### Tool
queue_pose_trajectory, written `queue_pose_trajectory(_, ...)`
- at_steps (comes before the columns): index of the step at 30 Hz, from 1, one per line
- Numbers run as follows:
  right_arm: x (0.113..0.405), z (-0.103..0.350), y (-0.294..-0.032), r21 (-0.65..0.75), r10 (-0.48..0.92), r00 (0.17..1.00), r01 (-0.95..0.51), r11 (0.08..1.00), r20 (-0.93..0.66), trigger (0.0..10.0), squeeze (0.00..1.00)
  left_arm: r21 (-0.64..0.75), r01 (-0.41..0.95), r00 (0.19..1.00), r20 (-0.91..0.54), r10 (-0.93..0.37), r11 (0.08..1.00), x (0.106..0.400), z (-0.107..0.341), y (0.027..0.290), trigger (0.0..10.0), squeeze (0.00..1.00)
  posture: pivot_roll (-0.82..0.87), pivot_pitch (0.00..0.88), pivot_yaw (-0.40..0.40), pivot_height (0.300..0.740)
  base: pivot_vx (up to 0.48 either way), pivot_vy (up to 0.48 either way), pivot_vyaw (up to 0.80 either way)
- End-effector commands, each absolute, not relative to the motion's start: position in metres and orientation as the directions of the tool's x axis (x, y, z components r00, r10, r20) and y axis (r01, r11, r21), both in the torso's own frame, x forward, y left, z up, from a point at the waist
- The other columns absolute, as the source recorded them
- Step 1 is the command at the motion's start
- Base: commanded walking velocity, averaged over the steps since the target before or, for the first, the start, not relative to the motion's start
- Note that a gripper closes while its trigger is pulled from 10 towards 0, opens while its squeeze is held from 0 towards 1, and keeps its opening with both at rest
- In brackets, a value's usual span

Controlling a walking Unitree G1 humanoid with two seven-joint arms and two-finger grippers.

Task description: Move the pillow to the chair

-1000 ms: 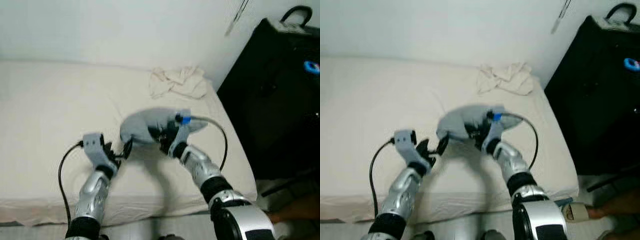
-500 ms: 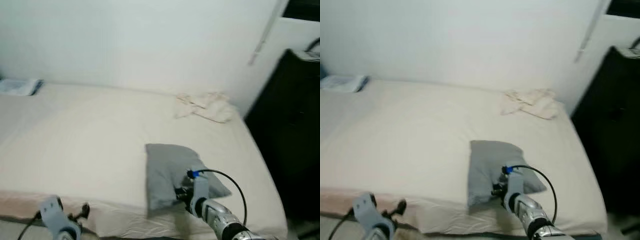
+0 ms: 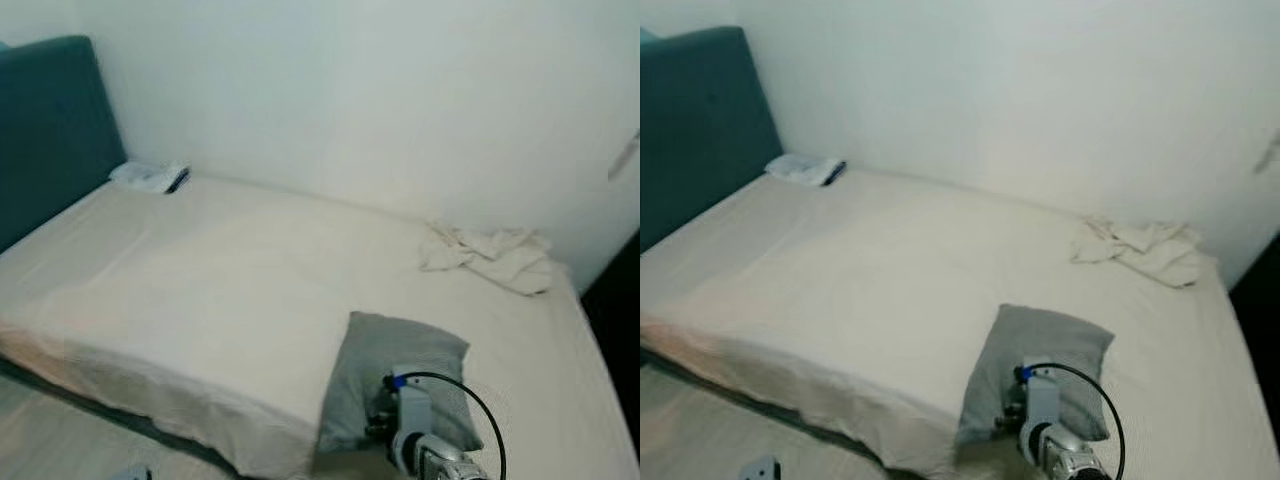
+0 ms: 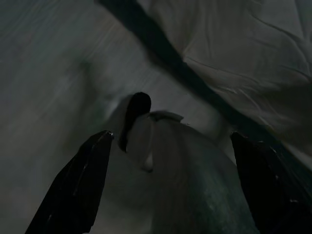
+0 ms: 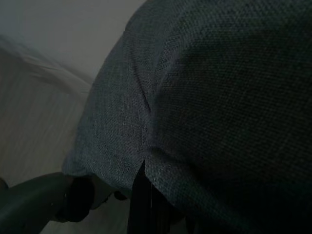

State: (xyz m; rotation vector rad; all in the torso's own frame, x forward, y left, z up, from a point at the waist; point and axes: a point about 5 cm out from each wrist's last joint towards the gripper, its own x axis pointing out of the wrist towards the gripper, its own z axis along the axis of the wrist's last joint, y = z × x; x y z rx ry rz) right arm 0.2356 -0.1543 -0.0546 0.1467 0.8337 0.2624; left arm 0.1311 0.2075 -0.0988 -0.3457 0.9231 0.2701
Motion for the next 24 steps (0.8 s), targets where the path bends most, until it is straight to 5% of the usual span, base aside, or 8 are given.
queue_pose_trajectory(1,0.227,-0.060,-0.155,0.210,0.291,0.613,-0.201,0.957,-0.734,10.0,0.00,-0.145,-0.357,0.561,-0.823,0.088,0.923,0.130,-0.100,0.204,10.0,0.00,-0.04,0.041,-0.038,0.740,0.000,-0.416,0.00)
queue_pose_trajectory(12,0.218,-0.065,-0.148,0.206,0.314,0.580,-0.246,0.947,-0.751,10.0,0.00,-0.172,-0.334,0.540,-0.841,0.039,0.927,0.123,-0.103,0.200,10.0,0.00,-0.03,0.048,-0.028,0.740,0.000,0.000,0.78)
queue_pose_trajectory(24,0.246,-0.047,-0.137,0.209,0.338,0.661,-0.269,0.940,-0.670,10.0,0.00,-0.166,-0.319,0.499,-0.866,0.016,0.933,0.109,-0.108,0.196,10.0,0.00,-0.03,0.049,-0.025,0.740,0.000,0.000,0.78)
